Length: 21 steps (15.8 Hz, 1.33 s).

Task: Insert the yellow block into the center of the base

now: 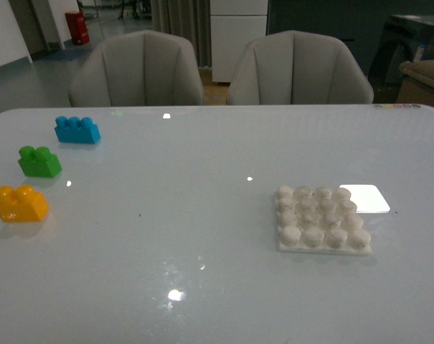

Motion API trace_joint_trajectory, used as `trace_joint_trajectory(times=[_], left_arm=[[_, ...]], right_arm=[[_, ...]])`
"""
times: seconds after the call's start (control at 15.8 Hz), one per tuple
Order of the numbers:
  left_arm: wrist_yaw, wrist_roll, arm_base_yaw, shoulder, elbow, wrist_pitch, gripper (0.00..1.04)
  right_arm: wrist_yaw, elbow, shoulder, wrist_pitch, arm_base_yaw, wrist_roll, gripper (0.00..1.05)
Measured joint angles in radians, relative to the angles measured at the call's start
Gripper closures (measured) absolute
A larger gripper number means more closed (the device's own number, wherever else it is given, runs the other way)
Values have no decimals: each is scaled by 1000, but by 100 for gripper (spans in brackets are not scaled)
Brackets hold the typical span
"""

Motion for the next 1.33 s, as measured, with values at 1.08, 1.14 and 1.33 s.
trace_joint_trajectory(times=[1.08,1.14,1.33], left_arm=[[0,0,0,0,0,0,7],[0,0,0,0,0,0,7],[0,0,0,0,0,0,7]], right_arm=[[7,1,2,-6,1,2,6],[131,26,78,-30,44,43,6],[78,207,493,333,-103,56,6]])
